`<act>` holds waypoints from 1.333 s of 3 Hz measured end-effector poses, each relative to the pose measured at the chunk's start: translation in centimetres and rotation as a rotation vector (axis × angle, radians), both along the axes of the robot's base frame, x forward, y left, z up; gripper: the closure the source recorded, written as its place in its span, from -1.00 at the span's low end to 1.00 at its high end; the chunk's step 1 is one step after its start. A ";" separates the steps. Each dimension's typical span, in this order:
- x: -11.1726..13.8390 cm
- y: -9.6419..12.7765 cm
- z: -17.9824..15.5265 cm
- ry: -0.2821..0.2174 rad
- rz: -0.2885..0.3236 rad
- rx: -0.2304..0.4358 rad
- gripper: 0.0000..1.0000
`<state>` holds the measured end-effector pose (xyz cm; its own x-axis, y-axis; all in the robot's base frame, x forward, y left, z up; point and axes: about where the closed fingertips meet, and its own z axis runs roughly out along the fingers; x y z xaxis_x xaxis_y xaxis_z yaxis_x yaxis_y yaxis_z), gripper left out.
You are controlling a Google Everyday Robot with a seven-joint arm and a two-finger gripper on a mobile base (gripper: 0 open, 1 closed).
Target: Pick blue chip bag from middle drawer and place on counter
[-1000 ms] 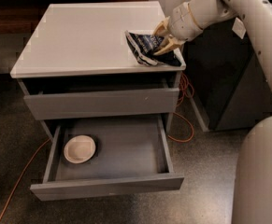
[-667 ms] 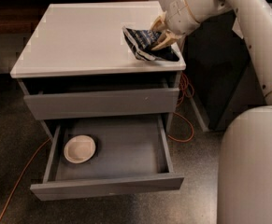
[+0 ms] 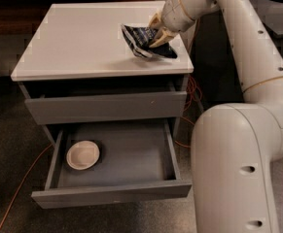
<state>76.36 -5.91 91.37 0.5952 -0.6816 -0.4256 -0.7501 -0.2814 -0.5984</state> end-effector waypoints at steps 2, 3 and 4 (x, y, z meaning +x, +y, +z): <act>0.9 0.5 -0.1 -0.012 -0.004 0.008 -0.68; 1.0 0.9 -0.4 -0.010 -0.002 0.010 -1.00; 1.0 0.9 -0.4 -0.010 -0.002 0.010 -1.00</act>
Offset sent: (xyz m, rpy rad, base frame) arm 0.0068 0.0006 0.0032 0.0059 -0.0153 -0.0080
